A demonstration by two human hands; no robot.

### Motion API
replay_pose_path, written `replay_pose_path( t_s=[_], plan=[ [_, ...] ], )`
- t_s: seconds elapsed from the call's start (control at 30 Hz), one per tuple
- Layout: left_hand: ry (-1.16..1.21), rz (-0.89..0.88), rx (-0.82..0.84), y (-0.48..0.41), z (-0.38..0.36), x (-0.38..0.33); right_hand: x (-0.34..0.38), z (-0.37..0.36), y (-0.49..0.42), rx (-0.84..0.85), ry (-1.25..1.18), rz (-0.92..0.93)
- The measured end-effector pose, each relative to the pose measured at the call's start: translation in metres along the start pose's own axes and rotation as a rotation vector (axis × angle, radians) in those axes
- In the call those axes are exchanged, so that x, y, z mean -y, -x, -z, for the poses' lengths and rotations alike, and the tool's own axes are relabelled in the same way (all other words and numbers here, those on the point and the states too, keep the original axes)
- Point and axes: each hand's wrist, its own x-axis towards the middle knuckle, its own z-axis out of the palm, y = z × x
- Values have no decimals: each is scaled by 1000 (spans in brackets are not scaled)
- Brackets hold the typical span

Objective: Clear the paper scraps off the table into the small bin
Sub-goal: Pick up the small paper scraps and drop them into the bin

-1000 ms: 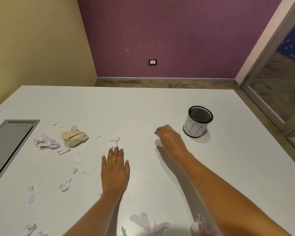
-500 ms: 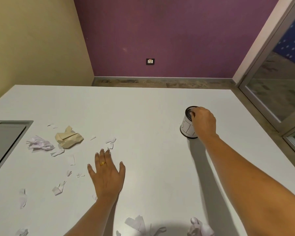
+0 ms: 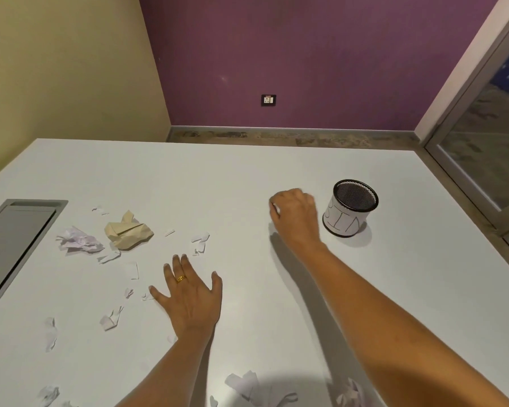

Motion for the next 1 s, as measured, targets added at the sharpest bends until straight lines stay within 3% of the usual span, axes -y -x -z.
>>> replay_pose_path(
  t_s=[0.2,0.43,0.77,1.0],
  plan=[
    [-24,15,-2,-1,0,-1,64,-36,11,374,-169,252],
    [-95,13,9,-1,-2,-1,100,-68,17,602,-326,211],
    [-91,9,31,0,-1,-3,106,-79,23,719,-292,213],
    [-114,10,50,1,0,-2,110,-72,35,512,-190,297]
  ],
)
